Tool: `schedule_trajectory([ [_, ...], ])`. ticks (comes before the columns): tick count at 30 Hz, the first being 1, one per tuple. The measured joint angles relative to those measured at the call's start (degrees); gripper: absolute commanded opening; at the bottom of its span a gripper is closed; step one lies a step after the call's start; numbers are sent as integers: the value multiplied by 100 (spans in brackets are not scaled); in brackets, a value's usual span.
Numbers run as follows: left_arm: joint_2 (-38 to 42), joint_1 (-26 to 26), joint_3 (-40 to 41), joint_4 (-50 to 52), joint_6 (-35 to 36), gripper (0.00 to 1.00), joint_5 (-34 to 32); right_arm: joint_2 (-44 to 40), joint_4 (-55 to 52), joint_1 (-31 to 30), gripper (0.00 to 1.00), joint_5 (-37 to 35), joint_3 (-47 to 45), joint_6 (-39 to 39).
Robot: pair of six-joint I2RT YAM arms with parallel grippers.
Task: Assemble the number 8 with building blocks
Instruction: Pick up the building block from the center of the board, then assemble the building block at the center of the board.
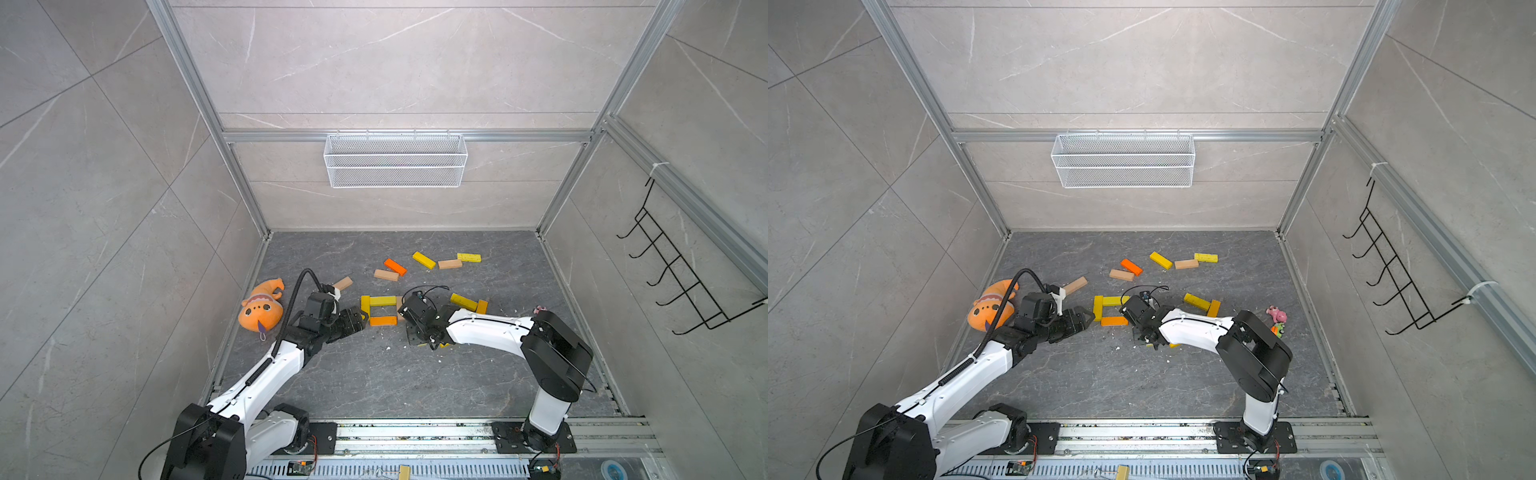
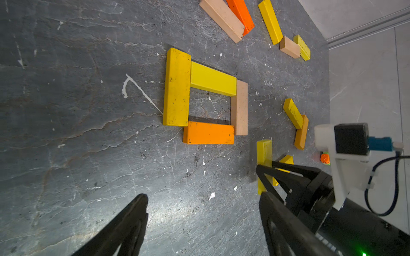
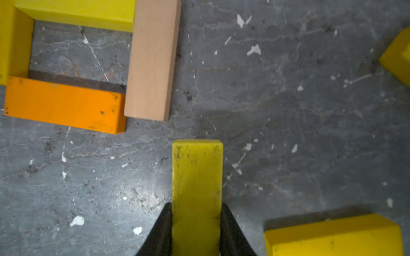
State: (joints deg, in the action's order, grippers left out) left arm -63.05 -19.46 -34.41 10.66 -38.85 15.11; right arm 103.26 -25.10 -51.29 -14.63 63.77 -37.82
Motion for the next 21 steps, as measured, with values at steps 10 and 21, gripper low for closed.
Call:
schedule_trajectory([
  [10, 26, 382, 74, -343, -44, 82, 463, 72, -107, -232, 27, -13, 66, -597],
  [21, 87, 612, 225, -417, -83, 82, 787, 660, -323, -378, 26, -20, 734, -855],
])
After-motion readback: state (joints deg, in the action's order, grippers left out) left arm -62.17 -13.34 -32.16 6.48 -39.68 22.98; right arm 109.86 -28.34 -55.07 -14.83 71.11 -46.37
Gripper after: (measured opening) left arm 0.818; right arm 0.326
